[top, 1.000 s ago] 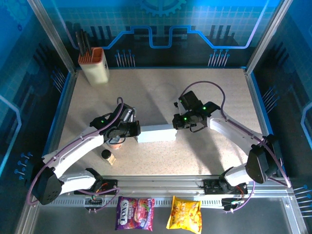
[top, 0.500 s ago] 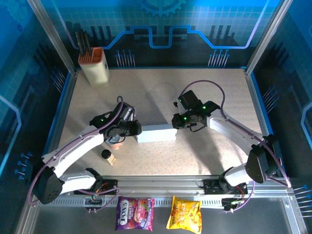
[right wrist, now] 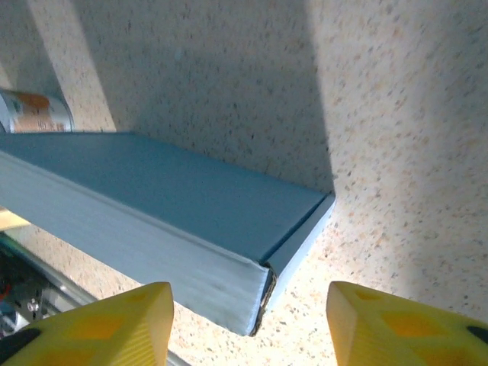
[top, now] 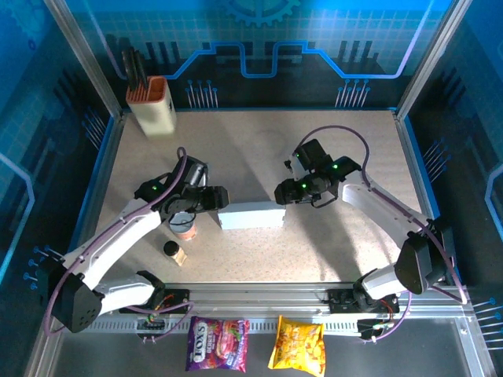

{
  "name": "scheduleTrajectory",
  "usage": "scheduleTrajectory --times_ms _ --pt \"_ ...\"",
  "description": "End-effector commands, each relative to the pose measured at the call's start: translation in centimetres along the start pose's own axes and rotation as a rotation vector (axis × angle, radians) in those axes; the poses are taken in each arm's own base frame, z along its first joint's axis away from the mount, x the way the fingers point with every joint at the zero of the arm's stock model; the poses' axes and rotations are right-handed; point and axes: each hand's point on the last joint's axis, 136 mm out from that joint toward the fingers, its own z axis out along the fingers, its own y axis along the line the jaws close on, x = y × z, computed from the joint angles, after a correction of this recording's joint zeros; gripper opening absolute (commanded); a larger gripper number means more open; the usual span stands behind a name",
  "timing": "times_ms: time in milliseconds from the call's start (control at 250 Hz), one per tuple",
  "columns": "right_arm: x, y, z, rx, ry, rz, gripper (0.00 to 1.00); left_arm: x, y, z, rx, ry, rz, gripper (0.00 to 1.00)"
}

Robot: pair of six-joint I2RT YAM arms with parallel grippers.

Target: Fold the paper box

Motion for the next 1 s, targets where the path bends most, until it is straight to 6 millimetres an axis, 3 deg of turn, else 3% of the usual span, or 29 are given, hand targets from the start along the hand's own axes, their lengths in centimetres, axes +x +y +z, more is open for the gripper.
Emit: scheduleTrajectory --times_ms 0,236,611,787,995 --pt "1.1 0.6 0.6 -0.089 0.04 0.044 0.59 1.3 -0.2 1.3 0.056 0.062 -0.048 0.64" --pt "1.0 1.4 1.8 -0.176 0.052 0.067 0.65 1.8 -0.9 2.8 0.129 0.095 -0.094 0.73" --pt "-0.7 3.2 1.7 -0.273 0.013 0.068 0.75 1.2 -1.9 3.5 0.199 0.079 -0.115 0.75" --pt "-3.0 4.5 0.6 -0.312 -0.06 0.027 0.78 -1.0 -3.7 3.2 0.239 0.041 -0.093 0.75" --pt "-7.1 4.5 0.6 -0.273 -0.131 -0.029 0.82 -5.5 -5.3 3.6 0.22 -0.033 -0.01 0.8"
